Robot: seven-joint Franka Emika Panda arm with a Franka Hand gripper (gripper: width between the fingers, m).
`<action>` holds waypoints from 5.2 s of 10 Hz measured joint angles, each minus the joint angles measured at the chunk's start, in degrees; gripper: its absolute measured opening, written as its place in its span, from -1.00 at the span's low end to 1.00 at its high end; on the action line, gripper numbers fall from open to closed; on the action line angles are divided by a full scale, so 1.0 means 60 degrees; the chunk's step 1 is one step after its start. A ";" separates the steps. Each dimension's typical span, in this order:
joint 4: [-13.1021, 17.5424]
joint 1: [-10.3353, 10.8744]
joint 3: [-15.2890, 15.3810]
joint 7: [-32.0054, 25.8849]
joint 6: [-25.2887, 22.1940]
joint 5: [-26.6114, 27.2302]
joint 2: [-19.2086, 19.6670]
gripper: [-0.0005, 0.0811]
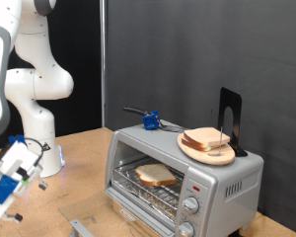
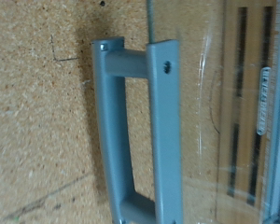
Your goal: Make a piece of toast with the oven
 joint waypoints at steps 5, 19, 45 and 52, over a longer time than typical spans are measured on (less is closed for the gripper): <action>-0.0486 0.0476 0.0933 -0.0651 0.0672 0.0914 0.0671 0.99; -0.1521 0.0165 0.1252 0.0117 -0.2992 0.1199 -0.2846 0.99; -0.0146 -0.0146 0.2014 0.3027 -0.3262 0.1093 -0.2895 0.99; 0.1550 0.0132 0.2542 0.4400 -0.3476 0.1336 -0.1237 0.99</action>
